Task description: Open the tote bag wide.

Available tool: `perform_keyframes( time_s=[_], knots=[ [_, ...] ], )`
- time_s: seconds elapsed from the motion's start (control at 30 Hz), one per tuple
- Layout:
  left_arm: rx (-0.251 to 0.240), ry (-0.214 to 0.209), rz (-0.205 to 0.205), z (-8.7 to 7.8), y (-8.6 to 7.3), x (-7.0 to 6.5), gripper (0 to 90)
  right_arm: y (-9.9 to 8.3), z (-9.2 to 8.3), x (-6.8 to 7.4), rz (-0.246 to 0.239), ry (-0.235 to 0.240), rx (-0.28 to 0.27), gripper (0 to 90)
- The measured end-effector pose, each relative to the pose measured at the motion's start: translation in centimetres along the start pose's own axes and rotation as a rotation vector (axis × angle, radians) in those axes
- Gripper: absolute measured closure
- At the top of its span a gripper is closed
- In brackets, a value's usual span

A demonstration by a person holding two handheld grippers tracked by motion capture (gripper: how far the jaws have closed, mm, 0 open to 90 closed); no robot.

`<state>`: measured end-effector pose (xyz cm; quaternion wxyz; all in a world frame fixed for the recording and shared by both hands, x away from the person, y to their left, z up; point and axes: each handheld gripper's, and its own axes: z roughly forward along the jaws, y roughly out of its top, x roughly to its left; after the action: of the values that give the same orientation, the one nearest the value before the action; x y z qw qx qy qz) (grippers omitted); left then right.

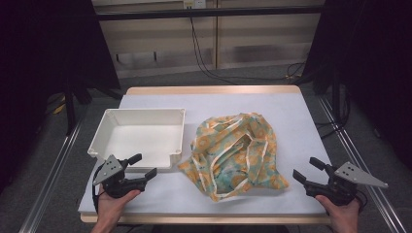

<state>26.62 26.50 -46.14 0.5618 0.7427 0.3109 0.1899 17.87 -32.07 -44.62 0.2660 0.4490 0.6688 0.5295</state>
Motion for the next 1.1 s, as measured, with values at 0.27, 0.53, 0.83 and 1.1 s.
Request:
perform_keyframes(
  time_s=[0.27,0.53,0.83,1.1],
  knots=[
    [0.035,-0.030,0.016,0.4,0.1,-0.6,32.5,-0.2,0.2,-0.4,0.016,0.040,0.037,25.2],
    [0.077,-0.098,0.036,0.9,0.4,-1.2,44.0,0.0,0.4,-0.2,0.016,0.101,0.070,31.4],
    [0.095,-0.184,0.039,1.5,1.2,-2.2,52.6,0.5,1.1,0.8,-0.017,0.183,0.098,43.8],
    [0.121,-0.247,0.044,2.6,2.0,-3.5,54.3,1.1,2.1,1.4,-0.029,0.216,0.111,45.1]
  ],
)
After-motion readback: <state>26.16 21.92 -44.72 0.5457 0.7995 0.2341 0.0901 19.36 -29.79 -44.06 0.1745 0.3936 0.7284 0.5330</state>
